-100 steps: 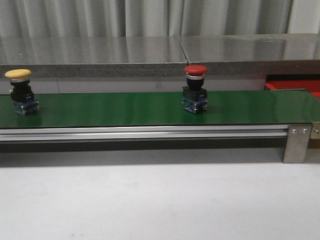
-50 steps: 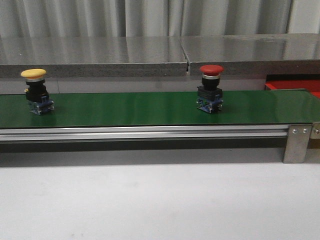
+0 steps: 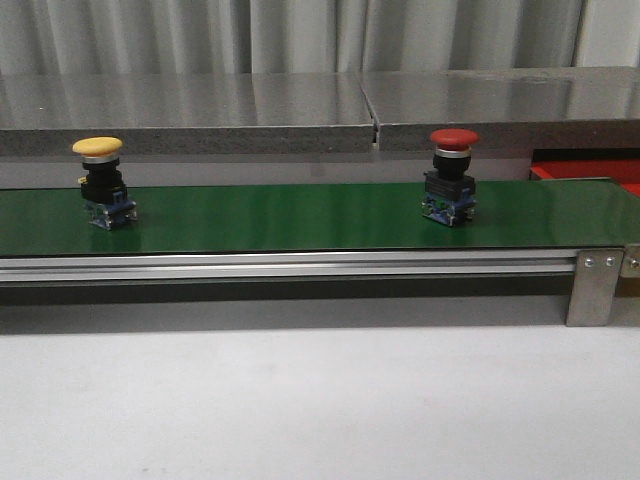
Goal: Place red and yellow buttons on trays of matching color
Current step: 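Lower the right gripper toward the red button at the belt's end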
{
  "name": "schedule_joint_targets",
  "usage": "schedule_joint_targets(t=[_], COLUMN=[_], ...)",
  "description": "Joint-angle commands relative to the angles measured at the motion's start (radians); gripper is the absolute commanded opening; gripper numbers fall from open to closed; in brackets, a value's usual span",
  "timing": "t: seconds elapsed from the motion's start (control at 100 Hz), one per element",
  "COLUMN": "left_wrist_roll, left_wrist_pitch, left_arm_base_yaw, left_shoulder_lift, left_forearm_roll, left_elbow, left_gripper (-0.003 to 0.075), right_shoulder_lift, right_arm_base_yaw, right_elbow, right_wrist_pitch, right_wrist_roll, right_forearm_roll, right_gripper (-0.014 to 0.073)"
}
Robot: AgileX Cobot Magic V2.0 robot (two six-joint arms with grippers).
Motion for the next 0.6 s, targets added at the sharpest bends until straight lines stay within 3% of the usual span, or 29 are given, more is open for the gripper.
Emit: schedule_joint_targets(t=[0.0,0.32,0.59], left_wrist_roll=[-0.011,-0.011,-0.011], left_wrist_pitch=[-0.073,-0.073,-0.073], left_arm_base_yaw=[-0.006,-0.006,-0.006], left_shoulder_lift=[0.008,0.008,0.008], left_forearm_roll=[0.000,0.000,0.000], left_elbow=[-0.025,-0.025,-0.025], left_gripper=[-0.0019,-0.0019,-0.0019], right_shoulder_lift=[-0.015,0.058,0.240], right_arm_base_yaw=[0.001,0.021,0.085], right_elbow=[-0.036,-0.046,-0.193], right_wrist_pitch=[-0.031,0.017,0.067], right_wrist_roll=[-0.007,-0.074,-0.134], right_forearm_roll=[-0.004,0.060,0.100], right_gripper=[0.0667,0.0642,0.0642])
